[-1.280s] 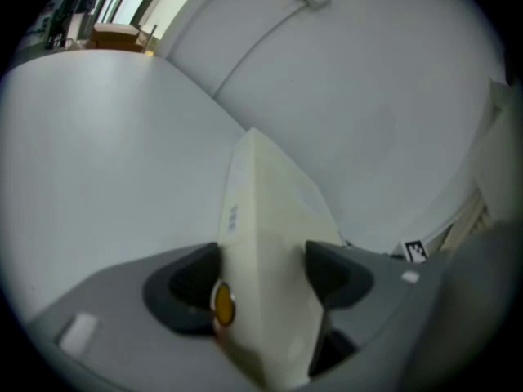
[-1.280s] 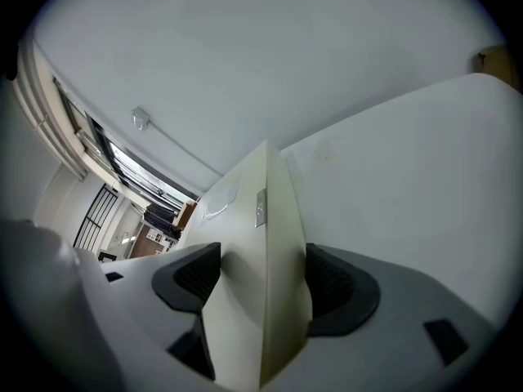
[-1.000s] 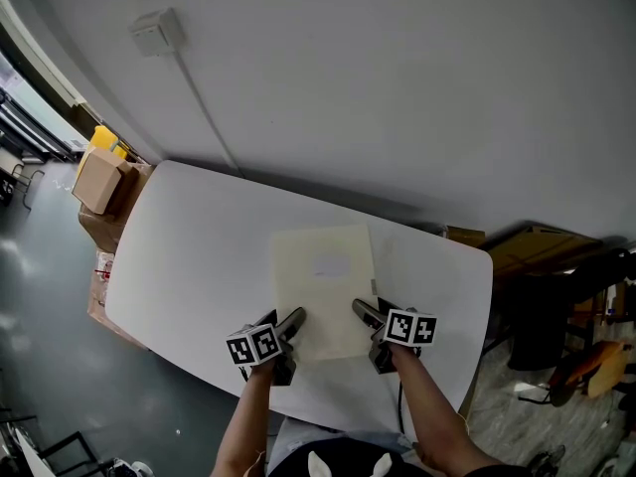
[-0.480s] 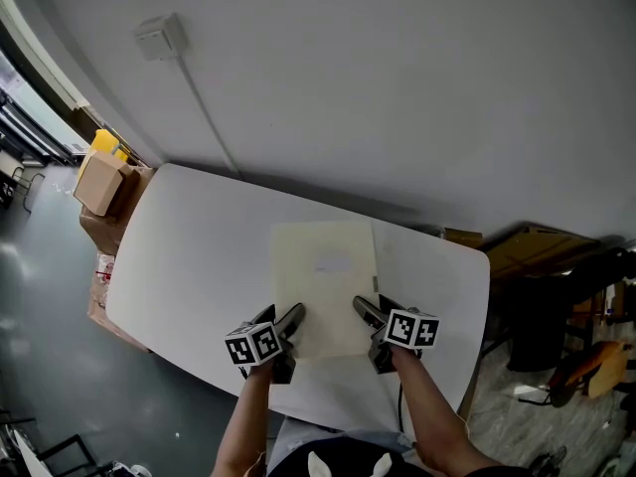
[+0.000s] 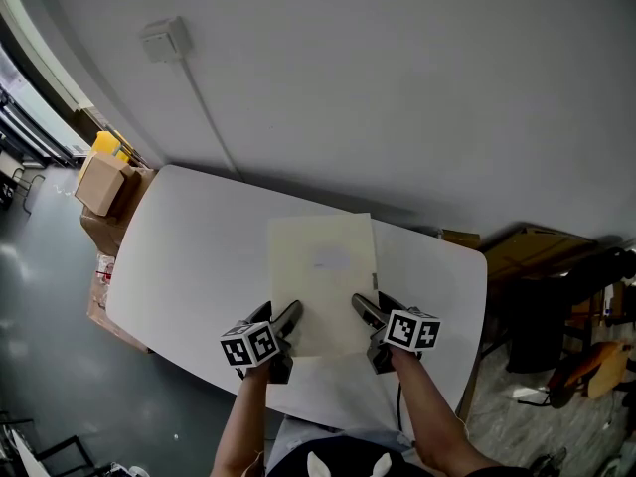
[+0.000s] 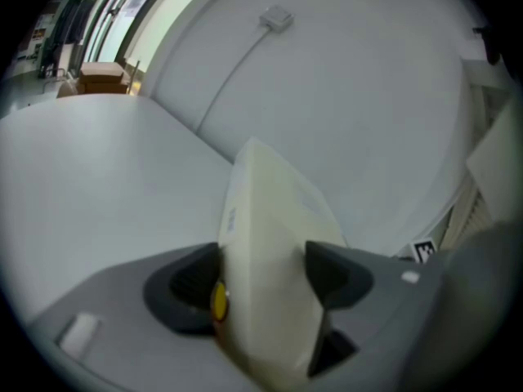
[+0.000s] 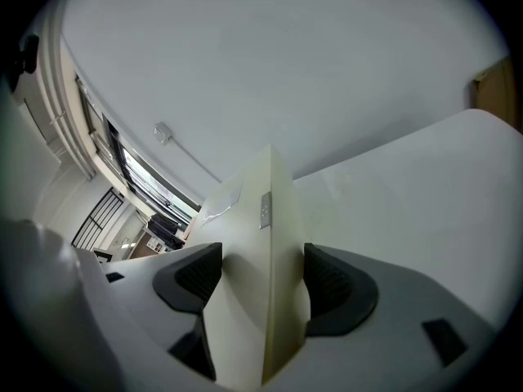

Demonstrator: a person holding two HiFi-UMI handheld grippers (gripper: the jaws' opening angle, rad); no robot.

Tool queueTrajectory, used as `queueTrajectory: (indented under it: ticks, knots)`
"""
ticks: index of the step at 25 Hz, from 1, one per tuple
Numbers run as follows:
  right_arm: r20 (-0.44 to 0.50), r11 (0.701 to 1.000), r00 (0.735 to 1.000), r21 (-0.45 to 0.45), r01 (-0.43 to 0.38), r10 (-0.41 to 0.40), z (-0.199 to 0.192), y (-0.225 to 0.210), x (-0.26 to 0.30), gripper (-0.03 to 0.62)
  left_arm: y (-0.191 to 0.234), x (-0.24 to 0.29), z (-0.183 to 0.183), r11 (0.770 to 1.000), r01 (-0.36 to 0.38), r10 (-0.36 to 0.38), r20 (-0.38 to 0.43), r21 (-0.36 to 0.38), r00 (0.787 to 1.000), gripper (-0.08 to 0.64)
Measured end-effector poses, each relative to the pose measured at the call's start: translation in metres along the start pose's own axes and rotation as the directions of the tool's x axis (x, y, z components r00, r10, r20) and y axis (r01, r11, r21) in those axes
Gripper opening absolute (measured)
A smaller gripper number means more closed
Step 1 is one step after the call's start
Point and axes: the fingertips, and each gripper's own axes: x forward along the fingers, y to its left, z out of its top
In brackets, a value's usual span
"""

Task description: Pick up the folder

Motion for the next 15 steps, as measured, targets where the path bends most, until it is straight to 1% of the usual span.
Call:
queueTrajectory:
  ticks: [6, 15]
  knots:
    - [0.03, 1.0, 0.999, -0.012, -0.02, 0.02, 0.006, 0.013, -0.008, 0.307, -0.009, -0.012, 0.008, 1.0, 0.001, -0.002, 0.027, 0.027, 1.0, 0.325]
    - [0.062, 0.998, 0.997, -0.042, -0.041, 0.043, 0.013, 0.031, -0.023, 0.307, -0.021, -0.029, 0.014, 0.999, 0.007, -0.01, 0.065, 0.047, 0.998, 0.325]
